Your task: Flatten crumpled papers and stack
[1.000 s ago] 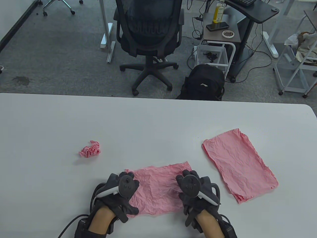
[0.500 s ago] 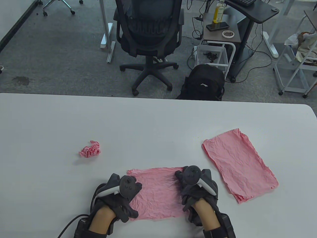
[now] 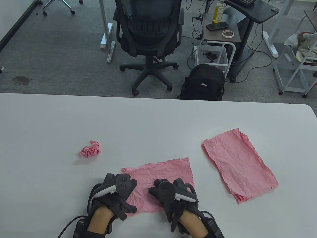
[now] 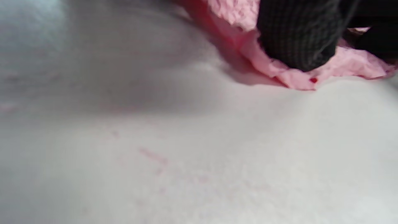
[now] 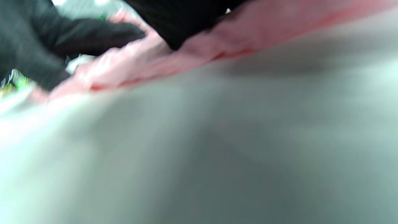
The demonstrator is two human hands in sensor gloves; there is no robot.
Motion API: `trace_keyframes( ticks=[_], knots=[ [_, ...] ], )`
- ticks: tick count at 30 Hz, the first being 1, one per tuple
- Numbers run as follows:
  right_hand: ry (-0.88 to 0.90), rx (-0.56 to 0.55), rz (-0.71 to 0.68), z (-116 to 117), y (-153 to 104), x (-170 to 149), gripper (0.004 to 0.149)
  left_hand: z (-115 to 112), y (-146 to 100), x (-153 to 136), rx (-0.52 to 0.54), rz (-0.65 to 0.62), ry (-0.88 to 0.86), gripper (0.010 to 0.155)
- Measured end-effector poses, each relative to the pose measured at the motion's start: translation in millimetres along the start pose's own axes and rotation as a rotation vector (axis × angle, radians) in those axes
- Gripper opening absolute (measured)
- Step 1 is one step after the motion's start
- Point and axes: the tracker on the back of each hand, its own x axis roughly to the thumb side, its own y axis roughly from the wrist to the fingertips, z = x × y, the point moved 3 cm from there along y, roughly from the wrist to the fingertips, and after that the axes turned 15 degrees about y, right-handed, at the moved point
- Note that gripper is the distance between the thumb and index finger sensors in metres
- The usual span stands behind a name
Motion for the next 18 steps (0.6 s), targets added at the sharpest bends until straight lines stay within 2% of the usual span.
trace_keyframes(
  ticks=[2, 6, 8, 12, 14, 16, 18],
  knots=[
    [0.096, -0.006, 0.069, -14.4, -8.6, -23.1, 0.064, 1.1, 0.3, 0.8, -0.005, 0.003, 0.013, 0.102],
    [0.147, -0.081, 0.247, -37.0, -28.0, -60.2, 0.066, 0.7, 0.5, 0.4, -0.005, -0.002, 0.004, 0.102],
    [0.172, -0.092, 0.289, -40.9, -31.6, -67.1, 0.066, 1.1, 0.5, 0.7, -0.008, -0.007, 0.008, 0.103],
    [0.098, -0.117, 0.396, -46.9, -38.0, -73.2, 0.069, -1.3, -1.3, -0.2, -0.021, -0.018, 0.01, 0.105],
    [0.104, -0.197, 0.425, -51.0, -40.8, -77.9, 0.066, -1.3, -1.0, -0.3, -0.025, -0.023, 0.008, 0.106],
    [0.058, -0.281, 0.342, -58.9, -41.8, -75.3, 0.062, -1.1, -1.3, 0.3, -0.025, -0.027, 0.016, 0.106],
    [0.063, -0.41, 0.323, -72.0, -47.5, -71.8, 0.063, -1.2, -1.5, 0.1, -0.027, -0.035, 0.014, 0.106]
  ],
)
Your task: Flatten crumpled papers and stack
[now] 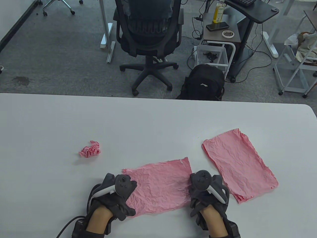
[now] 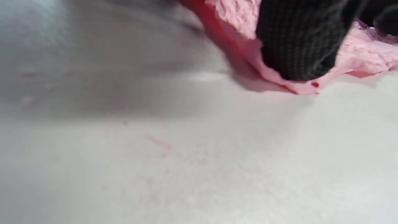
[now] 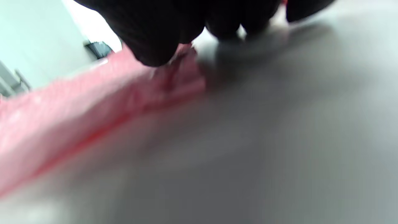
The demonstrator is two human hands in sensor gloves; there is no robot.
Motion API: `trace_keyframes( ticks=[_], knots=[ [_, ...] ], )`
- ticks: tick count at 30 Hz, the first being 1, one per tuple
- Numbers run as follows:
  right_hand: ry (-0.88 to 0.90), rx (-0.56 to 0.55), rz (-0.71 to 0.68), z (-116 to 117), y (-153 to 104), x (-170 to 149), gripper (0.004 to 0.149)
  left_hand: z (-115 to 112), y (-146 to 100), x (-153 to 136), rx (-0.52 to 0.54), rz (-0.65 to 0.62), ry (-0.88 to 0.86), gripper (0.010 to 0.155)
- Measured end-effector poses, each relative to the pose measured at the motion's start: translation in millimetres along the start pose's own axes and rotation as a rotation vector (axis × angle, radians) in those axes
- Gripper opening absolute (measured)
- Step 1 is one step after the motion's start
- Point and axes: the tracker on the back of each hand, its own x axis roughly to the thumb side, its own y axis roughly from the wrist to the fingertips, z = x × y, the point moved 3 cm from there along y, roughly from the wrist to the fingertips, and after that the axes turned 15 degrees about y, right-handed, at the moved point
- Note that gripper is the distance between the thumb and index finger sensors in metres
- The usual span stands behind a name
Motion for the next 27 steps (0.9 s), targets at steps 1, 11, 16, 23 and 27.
trace_keyframes(
  ticks=[1, 11, 16, 23, 27],
  knots=[
    [0.037, -0.066, 0.0, -5.7, 0.4, 0.8, 0.063, 0.1, 0.1, 0.2, -0.002, -0.005, -0.001, 0.106],
    [-0.148, -0.144, -0.01, 4.3, 10.1, 20.6, 0.039, 0.5, -0.8, 3.9, -0.013, -0.017, 0.034, 0.107],
    [0.465, -0.113, -0.132, -13.4, -1.9, 7.6, 0.044, 1.5, 0.9, 1.5, 0.001, -0.005, 0.02, 0.105],
    [0.755, 0.18, 0.021, 4.7, -0.8, -12.5, 0.073, 0.3, 0.9, 1.1, 0.014, -0.028, 0.003, 0.104],
    [0.723, 0.133, -0.015, 1.1, -0.2, -10.7, 0.043, 1.1, 0.8, 1.1, 0.028, -0.04, 0.0, 0.102]
  ],
)
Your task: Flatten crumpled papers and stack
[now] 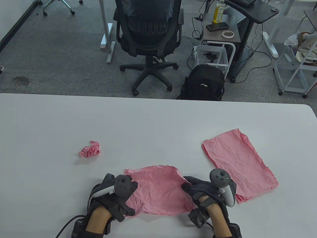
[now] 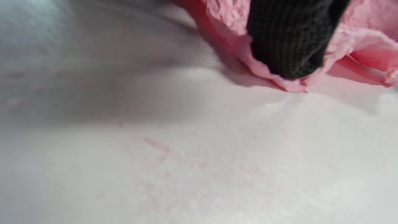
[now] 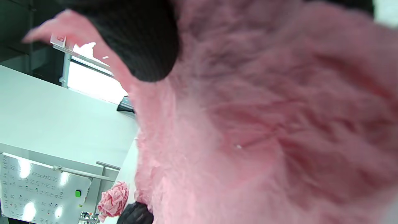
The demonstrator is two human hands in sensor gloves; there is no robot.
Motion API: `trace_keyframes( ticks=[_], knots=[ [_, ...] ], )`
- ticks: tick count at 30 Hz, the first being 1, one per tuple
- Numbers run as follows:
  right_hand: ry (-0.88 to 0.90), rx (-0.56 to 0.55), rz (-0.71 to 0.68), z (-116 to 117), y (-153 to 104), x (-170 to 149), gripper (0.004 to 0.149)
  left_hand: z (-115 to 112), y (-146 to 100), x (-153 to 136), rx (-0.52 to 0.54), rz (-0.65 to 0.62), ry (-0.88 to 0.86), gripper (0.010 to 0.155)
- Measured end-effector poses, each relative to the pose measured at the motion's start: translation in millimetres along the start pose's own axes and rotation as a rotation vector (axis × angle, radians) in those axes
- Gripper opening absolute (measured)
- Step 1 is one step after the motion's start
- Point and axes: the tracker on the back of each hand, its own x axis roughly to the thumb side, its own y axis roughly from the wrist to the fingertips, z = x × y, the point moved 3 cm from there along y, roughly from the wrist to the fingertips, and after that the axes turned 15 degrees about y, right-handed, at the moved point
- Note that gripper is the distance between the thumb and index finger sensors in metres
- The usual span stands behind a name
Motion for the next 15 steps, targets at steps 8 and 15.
trace_keyframes(
  ticks=[8, 15],
  knots=[
    [0.379, -0.241, -0.19, -70.8, -7.6, 9.9, 0.041, 20.3, -12.4, -14.6, 0.259, -0.023, -0.106, 0.094],
    [0.683, -0.736, -0.368, -157.2, -49.0, -11.3, 0.041, 34.5, -23.8, -16.3, 0.456, -0.004, -0.138, 0.089]
  ],
)
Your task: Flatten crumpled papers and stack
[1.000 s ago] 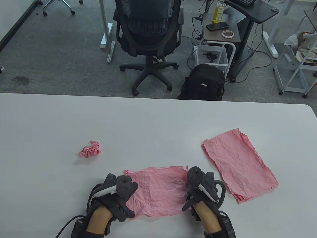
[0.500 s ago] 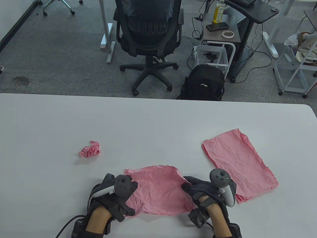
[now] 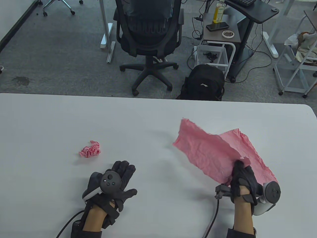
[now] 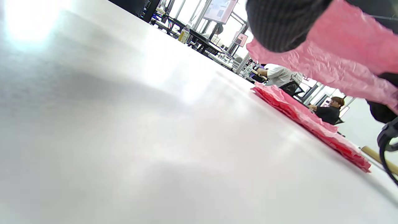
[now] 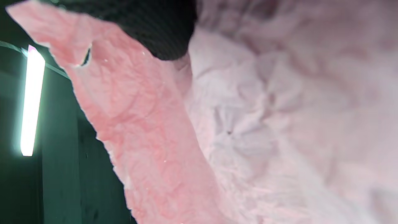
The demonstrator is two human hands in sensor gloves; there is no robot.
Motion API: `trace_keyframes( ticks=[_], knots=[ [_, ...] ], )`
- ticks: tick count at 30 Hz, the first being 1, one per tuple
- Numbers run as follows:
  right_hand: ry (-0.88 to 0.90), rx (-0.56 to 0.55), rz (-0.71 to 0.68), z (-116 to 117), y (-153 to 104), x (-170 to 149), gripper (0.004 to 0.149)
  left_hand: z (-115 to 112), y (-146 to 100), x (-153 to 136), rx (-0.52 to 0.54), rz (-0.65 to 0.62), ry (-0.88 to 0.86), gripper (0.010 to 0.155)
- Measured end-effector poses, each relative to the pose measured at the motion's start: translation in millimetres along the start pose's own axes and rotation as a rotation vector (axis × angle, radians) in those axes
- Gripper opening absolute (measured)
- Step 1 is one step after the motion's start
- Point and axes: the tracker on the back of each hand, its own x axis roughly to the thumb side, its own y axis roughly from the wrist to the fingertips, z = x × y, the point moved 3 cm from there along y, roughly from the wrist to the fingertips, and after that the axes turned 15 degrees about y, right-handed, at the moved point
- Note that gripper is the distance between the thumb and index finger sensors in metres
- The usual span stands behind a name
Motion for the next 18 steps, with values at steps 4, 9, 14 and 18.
trace_keyframes(
  ticks=[4, 9, 14, 18],
  knots=[
    [-0.034, -0.137, -0.035, -29.6, 0.6, 10.4, 0.041, -4.6, 2.9, -1.3, -0.023, 0.004, -0.018, 0.089],
    [-0.216, -0.218, -0.021, -49.0, 5.2, 4.3, 0.043, -6.5, 1.9, -2.0, -0.023, 0.003, -0.021, 0.088],
    [-0.5, -0.226, -0.087, -47.4, 2.1, 16.4, 0.069, -5.1, -0.3, -0.8, -0.016, 0.007, -0.001, 0.088],
    [-0.763, -0.209, -0.29, -30.6, -7.4, 39.9, 0.072, -2.0, -1.5, -6.9, -0.004, 0.049, 0.011, 0.088]
  ],
)
